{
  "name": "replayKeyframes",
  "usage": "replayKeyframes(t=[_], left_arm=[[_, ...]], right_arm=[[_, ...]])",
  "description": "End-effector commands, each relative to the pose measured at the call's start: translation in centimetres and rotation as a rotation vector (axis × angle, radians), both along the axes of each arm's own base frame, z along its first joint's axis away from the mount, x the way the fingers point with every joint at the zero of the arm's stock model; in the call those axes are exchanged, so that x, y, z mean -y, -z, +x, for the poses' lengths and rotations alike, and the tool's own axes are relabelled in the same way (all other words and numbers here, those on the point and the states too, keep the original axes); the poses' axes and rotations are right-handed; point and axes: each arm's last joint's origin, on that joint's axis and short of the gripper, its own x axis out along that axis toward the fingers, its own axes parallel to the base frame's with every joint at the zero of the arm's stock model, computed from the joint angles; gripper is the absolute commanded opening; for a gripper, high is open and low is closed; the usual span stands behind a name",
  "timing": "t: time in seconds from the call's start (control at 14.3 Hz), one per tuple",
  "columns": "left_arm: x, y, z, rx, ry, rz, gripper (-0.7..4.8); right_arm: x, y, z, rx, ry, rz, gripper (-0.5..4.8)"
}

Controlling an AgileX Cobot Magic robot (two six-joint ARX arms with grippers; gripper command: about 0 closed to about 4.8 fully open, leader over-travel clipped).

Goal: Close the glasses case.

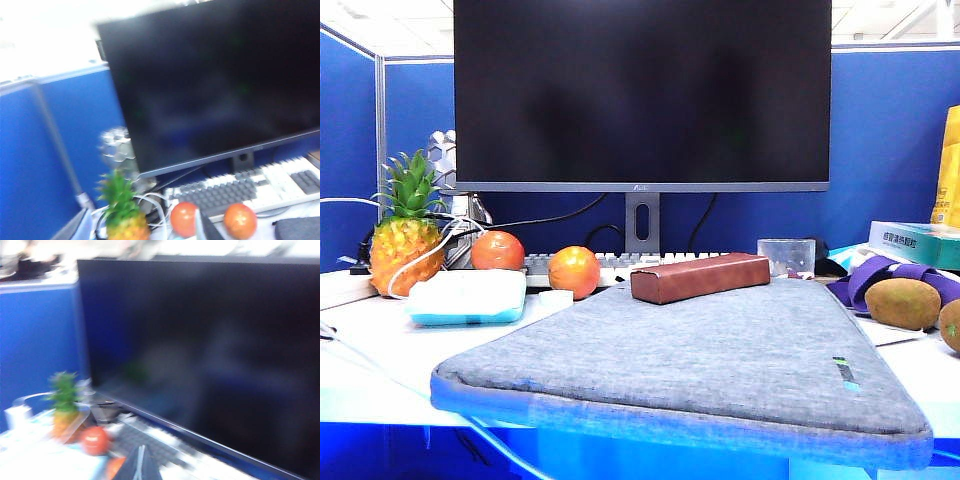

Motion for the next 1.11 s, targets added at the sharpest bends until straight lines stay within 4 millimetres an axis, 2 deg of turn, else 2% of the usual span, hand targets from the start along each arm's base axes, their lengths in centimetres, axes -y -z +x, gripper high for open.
replayKeyframes(t=[0.07,0.21,0.35,0.42,0.56,0.63,0.7,0.84,1.11], left_arm=[[-0.5,4.1,-3.2,0.027,-0.01,-0.012,2.78],[-0.8,7.1,-5.5,0.076,0.006,-0.087,2.78],[-0.9,9.8,-7.0,0.119,0.037,-0.143,2.78],[-0.9,10.9,-7.1,0.116,0.037,-0.145,2.78],[-0.9,12.7,-6.3,-0.01,0.031,-0.158,2.78],[-0.8,13.5,-5.9,-0.048,0.036,-0.201,2.78],[-0.8,14.2,-5.6,-0.081,0.03,-0.202,2.77],[-0.7,16.0,-5.1,-0.171,0.029,-0.239,2.77],[-0.5,21.6,-4.2,-0.463,0.019,-0.236,2.76]], right_arm=[[1.6,2.4,-5.9,0.08,0.121,0.021,-0.07],[2.3,6.3,-9.1,0.12,0.145,0.036,-0.07],[2.6,12.0,-11.1,0.134,0.127,0.041,-0.07],[2.6,15.2,-11.7,0.111,0.113,0.043,-0.07],[2.7,20.5,-12.2,0.0,0.115,0.117,-0.07],[2.9,23.6,-12.3,-0.08,0.163,0.162,-0.07],[3.0,25.5,-12.5,-0.118,0.189,0.166,-0.07],[3.1,27.6,-12.6,-0.175,0.231,0.187,-0.06],[3.1,28.6,-12.6,-0.277,0.24,0.165,-0.06]])
